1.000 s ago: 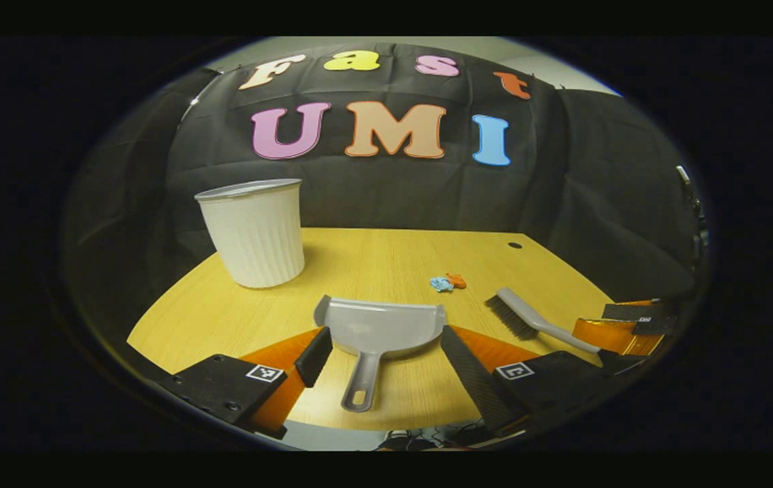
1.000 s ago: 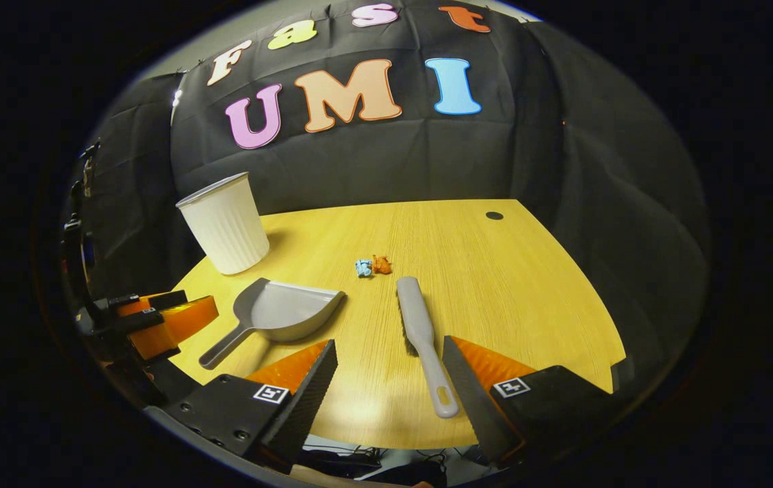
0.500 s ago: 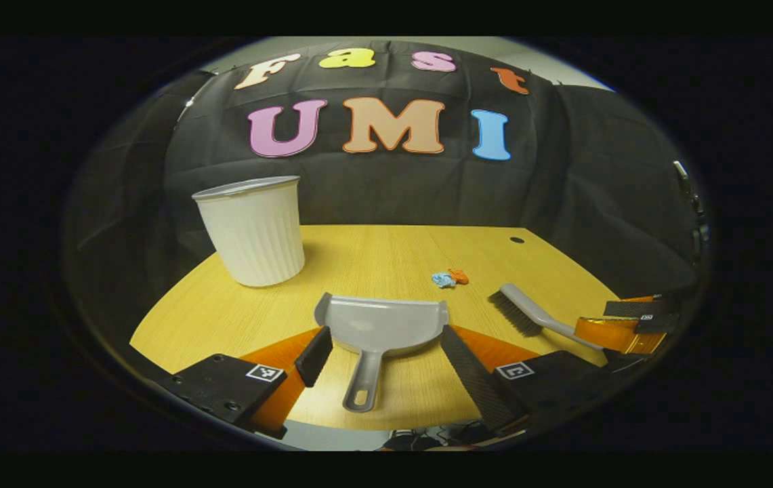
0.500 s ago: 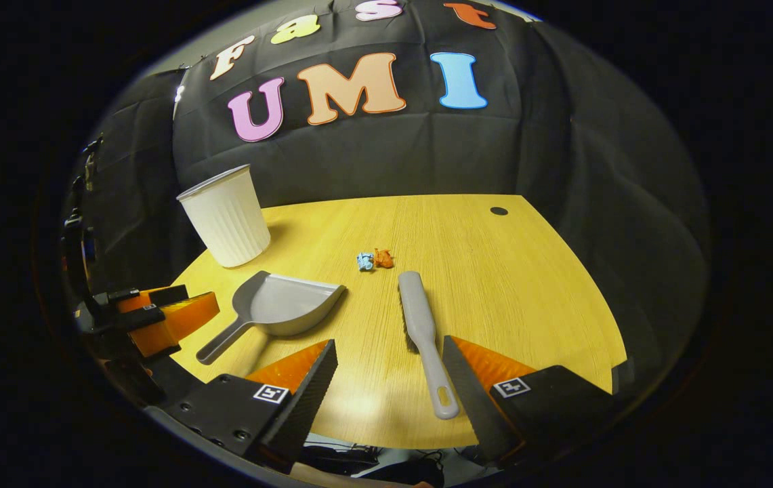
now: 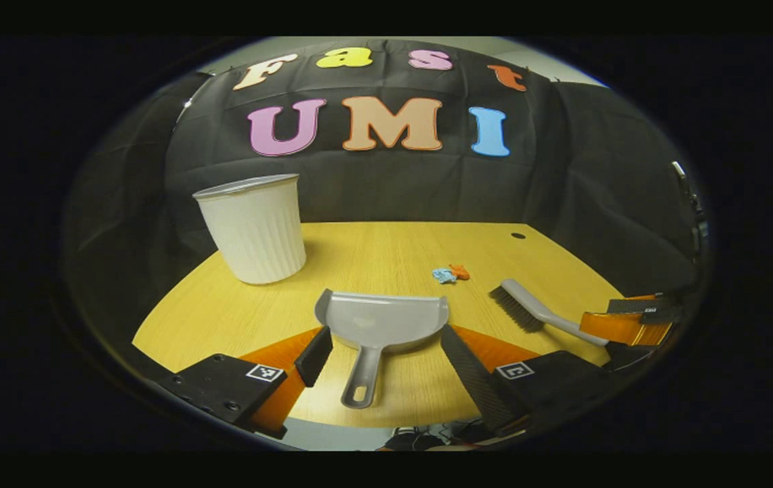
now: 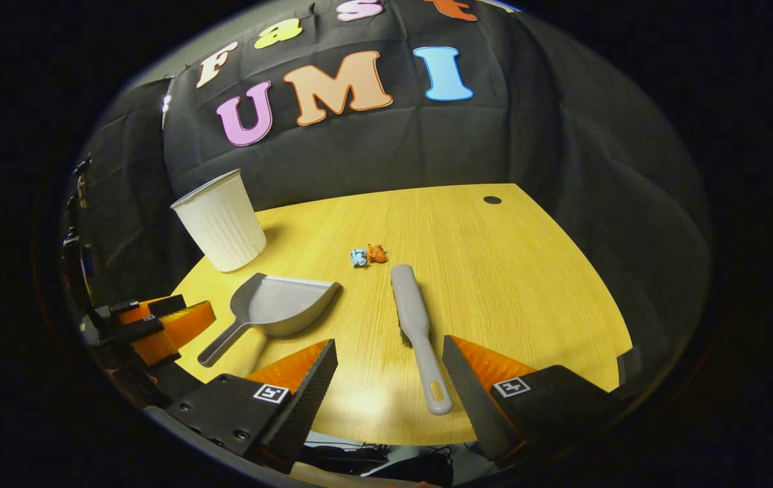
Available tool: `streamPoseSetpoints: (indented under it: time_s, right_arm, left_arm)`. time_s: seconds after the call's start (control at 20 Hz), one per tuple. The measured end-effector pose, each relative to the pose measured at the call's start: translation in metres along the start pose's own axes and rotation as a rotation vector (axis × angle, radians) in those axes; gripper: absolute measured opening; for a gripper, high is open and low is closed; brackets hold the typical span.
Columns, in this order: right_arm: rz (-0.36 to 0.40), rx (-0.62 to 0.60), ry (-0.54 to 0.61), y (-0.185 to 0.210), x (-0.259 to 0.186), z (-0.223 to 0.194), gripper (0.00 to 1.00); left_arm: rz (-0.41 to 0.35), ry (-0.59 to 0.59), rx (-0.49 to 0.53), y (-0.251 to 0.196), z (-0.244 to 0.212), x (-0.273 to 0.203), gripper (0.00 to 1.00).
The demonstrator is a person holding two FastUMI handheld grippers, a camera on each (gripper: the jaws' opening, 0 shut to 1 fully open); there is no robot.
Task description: Pick up the small broom and dustpan from the desktop, sweep the trash into the dustpan with the broom, and then empty the trash into the garbage bin.
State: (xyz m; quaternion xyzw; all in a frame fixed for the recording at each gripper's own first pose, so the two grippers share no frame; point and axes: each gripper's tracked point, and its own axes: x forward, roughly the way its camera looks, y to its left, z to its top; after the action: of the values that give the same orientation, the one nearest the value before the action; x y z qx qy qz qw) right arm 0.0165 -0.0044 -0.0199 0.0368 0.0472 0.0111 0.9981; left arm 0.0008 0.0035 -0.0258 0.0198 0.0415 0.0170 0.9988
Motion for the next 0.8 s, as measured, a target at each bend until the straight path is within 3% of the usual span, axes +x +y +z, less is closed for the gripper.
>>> streamPoseSetpoints:
  time_s: [0.8]
  right_arm:
    - [0.009,0.036,0.004,-0.007,0.005,-0.01,0.93]
  left_arm:
    - [0.02,0.028,0.013,0.002,-0.012,-0.002,0.97]
